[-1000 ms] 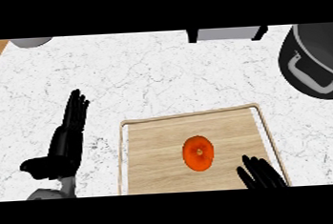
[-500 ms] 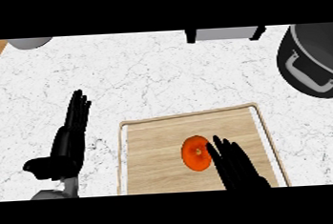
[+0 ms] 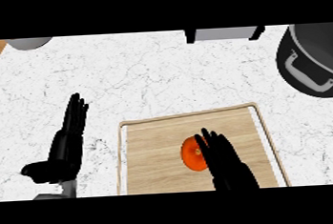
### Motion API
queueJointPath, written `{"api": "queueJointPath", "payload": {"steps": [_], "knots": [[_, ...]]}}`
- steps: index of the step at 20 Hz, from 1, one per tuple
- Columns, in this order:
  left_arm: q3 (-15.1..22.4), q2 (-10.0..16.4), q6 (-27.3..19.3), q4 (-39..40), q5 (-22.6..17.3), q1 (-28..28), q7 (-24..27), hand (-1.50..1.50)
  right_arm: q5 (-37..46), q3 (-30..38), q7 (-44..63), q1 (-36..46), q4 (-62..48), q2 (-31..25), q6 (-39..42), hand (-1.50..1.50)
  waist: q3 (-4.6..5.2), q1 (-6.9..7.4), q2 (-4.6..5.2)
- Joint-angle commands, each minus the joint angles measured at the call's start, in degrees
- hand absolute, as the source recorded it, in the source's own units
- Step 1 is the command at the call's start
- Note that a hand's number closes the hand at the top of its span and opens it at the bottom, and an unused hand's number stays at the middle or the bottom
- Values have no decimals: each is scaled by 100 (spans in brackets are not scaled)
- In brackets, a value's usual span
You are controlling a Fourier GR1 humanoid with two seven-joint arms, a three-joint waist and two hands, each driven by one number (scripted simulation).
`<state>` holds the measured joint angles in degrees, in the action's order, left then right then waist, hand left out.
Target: Pick the squash from the tray and place it in the pot
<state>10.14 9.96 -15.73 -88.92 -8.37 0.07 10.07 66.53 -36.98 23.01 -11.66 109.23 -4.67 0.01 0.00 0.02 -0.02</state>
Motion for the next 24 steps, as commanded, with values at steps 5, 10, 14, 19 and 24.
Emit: {"api": "queueJointPath", "payload": {"steps": [5, 10, 14, 19, 24], "knots": [[-302, 1, 194, -395, 163, -78, -449, 0, -31, 151, 73, 237, -241, 78, 80, -150, 0, -2, -3], [-70, -317, 116, -344, 483, 47, -394, 0, -18, 197, -76, 539, -805, 300, -112, -150, 0, 3, -2], [-266, -227, 162, -214, 352, -126, -403, 0, 268, 410, -752, 564, -898, -121, -1069, 150, -2, -7, -2], [-426, -220, 427, -136, 317, 47, -210, 0, 727, 85, -488, 377, -761, 63, -1221, 150, 0, -7, -4], [-453, -295, 314, -335, 514, -283, -690, 0, 870, 155, -462, 783, -978, 370, -1121, 150, 0, -4, -3]]}}
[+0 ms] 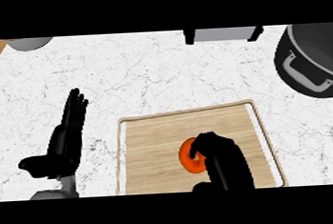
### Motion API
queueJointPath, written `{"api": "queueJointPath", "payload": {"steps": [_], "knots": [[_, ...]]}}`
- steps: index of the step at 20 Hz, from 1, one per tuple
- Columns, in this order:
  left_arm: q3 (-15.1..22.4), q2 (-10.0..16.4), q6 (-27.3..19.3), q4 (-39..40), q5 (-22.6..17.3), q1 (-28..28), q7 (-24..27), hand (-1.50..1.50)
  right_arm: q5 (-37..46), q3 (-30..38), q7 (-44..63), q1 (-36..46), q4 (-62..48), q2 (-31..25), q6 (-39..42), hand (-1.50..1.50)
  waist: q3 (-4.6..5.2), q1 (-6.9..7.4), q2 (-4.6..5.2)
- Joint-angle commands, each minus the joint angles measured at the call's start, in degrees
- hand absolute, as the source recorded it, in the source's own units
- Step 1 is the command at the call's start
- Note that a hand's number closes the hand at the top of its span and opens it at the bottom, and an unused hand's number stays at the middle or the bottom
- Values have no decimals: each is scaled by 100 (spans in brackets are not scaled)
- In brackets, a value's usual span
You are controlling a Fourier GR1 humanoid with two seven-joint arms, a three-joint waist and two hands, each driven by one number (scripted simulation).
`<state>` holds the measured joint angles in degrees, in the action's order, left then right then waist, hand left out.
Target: Pick the squash from the tray and place it in the pot
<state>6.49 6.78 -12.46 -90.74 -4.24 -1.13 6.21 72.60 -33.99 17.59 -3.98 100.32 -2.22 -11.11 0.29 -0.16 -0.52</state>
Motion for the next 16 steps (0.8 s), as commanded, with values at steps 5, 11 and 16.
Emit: {"api": "queueJointPath", "payload": {"steps": [5, 11, 16], "knots": [[-129, -52, 114, 249, 13, -15, 284, 0, -422, 262, -773, 418, -318, -681, 768, 150, -26, 54, 71], [16, -44, 142, -126, 43, 249, 41, 0, -1521, 894, -1878, 1356, -399, -1459, 2205, 150, -29, 89, 56], [152, -391, -105, 360, 346, 182, 374, 0, -1606, 1257, -2255, 566, 884, -1715, 1541, 150, -29, -32, 42]]}}
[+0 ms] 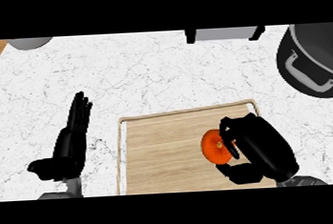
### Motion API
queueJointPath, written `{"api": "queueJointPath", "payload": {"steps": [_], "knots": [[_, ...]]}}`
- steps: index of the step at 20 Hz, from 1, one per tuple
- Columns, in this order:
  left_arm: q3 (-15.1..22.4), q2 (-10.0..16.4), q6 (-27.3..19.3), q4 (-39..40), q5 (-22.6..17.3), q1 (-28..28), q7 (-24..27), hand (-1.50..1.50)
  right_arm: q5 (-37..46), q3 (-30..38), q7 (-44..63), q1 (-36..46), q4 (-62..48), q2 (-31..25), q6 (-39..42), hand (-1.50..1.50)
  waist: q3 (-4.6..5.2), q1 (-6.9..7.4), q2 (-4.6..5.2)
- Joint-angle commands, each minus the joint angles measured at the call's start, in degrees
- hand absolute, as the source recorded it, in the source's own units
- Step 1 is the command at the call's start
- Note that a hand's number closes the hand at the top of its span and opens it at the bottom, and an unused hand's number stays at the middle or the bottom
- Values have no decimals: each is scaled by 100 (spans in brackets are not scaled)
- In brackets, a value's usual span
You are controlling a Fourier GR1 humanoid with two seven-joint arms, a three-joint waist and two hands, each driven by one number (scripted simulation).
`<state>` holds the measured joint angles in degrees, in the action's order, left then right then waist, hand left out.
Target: Pick the squash from the tray and place it in the pot
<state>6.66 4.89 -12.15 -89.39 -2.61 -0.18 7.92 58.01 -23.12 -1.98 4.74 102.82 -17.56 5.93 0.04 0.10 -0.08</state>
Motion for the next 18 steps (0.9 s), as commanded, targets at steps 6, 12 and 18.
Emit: {"api": "queueJointPath", "payload": {"steps": [6, 12, 18], "knots": [[-131, -7, 186, 115, -97, 0, 208, 0, -416, 1141, 196, 216, 1444, -234, 296, 150, -1, -35, 6], [-282, 234, 399, -319, -231, 112, -194, 0, -683, 2059, 436, -173, 2003, -399, 483, 150, -4, -28, -2], [-69, -68, 251, -166, -4, 220, 87, 0, -952, 3074, 146, 430, 813, -549, 325, 150, -6, 5, 12]]}}
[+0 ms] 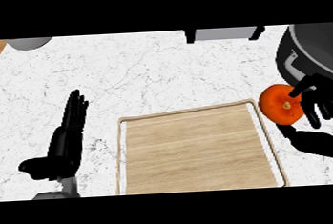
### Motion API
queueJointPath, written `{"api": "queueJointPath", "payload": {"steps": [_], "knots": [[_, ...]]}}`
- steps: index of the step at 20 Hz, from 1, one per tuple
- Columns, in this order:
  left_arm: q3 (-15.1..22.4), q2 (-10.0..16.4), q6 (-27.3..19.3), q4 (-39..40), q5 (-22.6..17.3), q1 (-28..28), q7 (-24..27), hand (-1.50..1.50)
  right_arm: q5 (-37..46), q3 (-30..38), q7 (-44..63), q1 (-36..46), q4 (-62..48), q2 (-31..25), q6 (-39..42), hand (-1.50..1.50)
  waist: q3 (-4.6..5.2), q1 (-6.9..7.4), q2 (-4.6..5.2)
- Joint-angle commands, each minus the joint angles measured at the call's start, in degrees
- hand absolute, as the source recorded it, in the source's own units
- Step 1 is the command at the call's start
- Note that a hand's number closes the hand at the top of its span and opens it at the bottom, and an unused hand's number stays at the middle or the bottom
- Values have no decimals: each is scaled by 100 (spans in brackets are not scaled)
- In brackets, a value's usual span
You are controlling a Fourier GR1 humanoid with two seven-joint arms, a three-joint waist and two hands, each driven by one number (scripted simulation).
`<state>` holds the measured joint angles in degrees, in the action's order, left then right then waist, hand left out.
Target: Pick the squash from the tray and place it in the pot
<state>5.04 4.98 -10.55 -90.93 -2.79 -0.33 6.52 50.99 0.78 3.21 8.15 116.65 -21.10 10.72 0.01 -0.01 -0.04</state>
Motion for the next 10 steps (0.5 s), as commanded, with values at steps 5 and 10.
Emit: {"api": "queueJointPath", "payload": {"steps": [5, 10], "knots": [[-240, 153, 227, 96, -91, -181, -115, 0, -99, 932, -398, 1074, -1812, -330, -221, 150, -2, 37, 14], [-5, -112, 168, 296, 93, 152, 465, 0, -80, 1308, -900, 1923, -3501, -660, -630, 150, -1, 97, 30]]}}
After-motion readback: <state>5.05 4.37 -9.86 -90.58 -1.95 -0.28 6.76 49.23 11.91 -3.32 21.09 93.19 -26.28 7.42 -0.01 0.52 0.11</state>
